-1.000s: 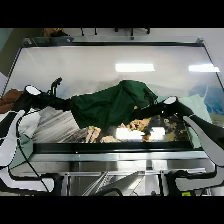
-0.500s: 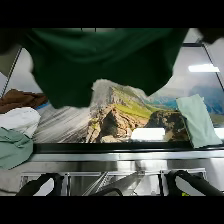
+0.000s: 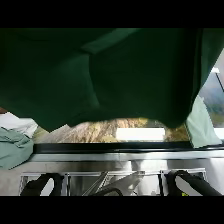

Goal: Fold the shirts.

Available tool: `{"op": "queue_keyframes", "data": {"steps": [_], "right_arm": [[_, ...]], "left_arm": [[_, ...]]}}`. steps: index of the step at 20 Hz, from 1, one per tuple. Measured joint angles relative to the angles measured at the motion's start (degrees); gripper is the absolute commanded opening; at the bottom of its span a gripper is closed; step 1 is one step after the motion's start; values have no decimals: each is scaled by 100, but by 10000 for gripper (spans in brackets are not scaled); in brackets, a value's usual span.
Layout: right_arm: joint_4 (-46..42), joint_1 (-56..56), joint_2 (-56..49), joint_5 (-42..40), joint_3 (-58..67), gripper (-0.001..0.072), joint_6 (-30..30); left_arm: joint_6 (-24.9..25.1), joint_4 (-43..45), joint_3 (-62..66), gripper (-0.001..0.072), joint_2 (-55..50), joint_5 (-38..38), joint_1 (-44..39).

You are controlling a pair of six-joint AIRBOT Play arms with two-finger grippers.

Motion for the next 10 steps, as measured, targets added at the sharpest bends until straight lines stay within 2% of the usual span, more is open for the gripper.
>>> {"op": "queue_keyframes", "data": {"steps": [4,8,10], "right_arm": [[-42,2,-1237,105,-822,28,133],[-37,9,-3091,-396,-1602,38,221],[66,13,-4004,-682,-1755,135,308]], "left_arm": [[2,107,-981,22,-1196,37,-7],[280,-149,-1622,24,-3401,160,-11],[404,-352,-1543,26,-4614,214,-11]]}}
